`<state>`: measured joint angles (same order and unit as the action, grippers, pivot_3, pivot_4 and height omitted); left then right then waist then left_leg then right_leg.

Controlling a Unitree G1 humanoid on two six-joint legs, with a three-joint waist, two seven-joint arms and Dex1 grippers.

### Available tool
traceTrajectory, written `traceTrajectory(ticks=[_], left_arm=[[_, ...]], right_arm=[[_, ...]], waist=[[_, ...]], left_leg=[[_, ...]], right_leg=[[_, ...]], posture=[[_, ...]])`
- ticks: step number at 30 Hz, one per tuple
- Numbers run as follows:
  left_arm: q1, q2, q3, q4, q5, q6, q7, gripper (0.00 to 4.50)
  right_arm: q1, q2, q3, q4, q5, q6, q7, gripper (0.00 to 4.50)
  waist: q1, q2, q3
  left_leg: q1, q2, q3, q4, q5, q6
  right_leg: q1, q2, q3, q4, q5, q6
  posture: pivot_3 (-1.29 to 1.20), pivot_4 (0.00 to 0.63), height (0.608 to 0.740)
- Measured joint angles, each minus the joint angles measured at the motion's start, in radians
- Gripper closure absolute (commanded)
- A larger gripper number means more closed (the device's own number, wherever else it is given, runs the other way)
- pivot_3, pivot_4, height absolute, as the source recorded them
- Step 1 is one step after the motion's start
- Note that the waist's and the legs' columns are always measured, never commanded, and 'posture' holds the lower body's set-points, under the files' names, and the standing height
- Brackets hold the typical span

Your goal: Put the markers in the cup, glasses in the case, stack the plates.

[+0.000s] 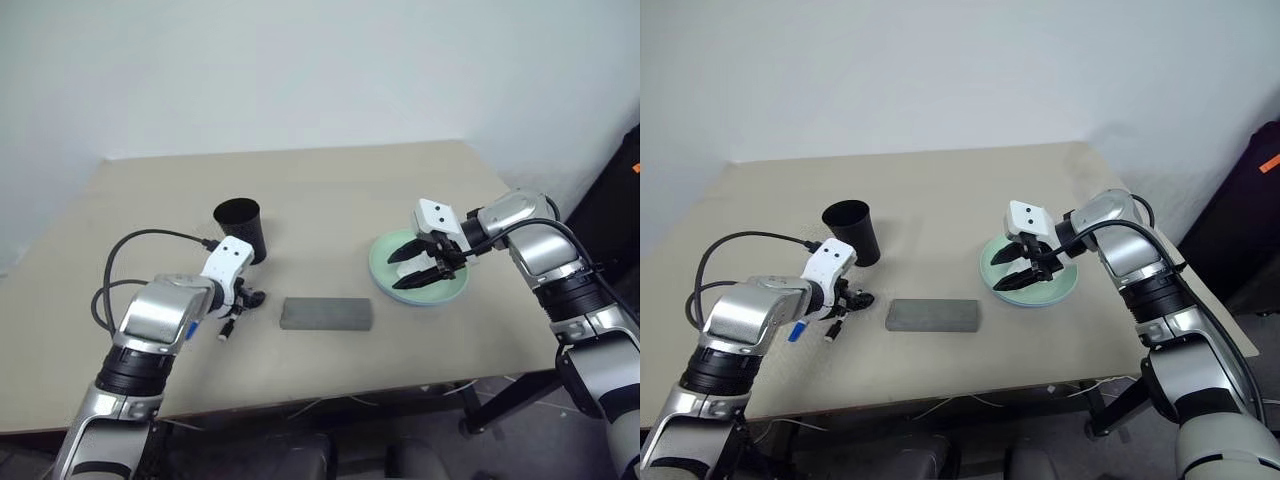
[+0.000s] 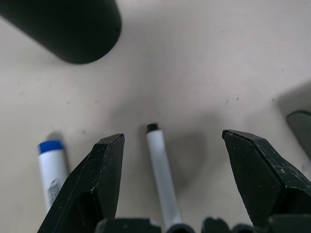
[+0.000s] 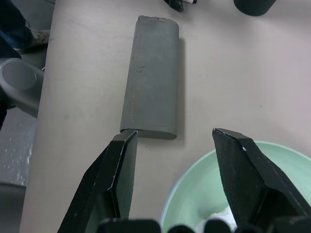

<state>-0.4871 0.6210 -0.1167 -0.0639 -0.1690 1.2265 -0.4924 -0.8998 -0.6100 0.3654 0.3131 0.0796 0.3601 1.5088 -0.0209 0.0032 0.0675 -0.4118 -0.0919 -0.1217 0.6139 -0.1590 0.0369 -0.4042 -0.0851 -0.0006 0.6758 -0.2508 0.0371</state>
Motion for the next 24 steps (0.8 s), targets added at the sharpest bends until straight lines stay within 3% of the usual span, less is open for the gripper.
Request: traceTrajectory(ticks=[13,16,24], left_arm=[[-0.024,-0.010,-0.023,0.052,0.000,0.022,0.022,1.09],[-0.024,-0.013,-0.023,0.052,-0.004,0.025,0.025,1.69],[-0.024,-0.011,-0.042,0.049,-0.003,0.026,0.025,4.27]], right_arm=[[0.000,0.000,0.000,-0.003,0.000,0.006,-0.001,1.83],[0.000,0.000,0.000,-0.003,0.000,0.006,-0.001,1.83],[0.000,0.003,0.000,-0.003,0.000,0.003,-0.001,1.83]], waist=[[-0.001,0.000,0.000],[-0.002,0.000,0.000],[-0.006,0.000,0.000]], left_leg=[[0.000,0.000,0.000,0.000,0.000,0.000],[0.001,0.000,0.000,0.000,0.000,0.000],[0.001,0.001,-0.001,0.000,0.000,0.000]], right_leg=[[0.000,0.000,0.000,0.000,0.000,0.000],[0.000,0.000,0.000,0.000,0.000,0.000],[0.000,0.000,0.000,0.001,0.000,-0.001]], posture=[[0.00,0.000,0.740],[0.00,0.000,0.740],[0.00,0.000,0.740]])
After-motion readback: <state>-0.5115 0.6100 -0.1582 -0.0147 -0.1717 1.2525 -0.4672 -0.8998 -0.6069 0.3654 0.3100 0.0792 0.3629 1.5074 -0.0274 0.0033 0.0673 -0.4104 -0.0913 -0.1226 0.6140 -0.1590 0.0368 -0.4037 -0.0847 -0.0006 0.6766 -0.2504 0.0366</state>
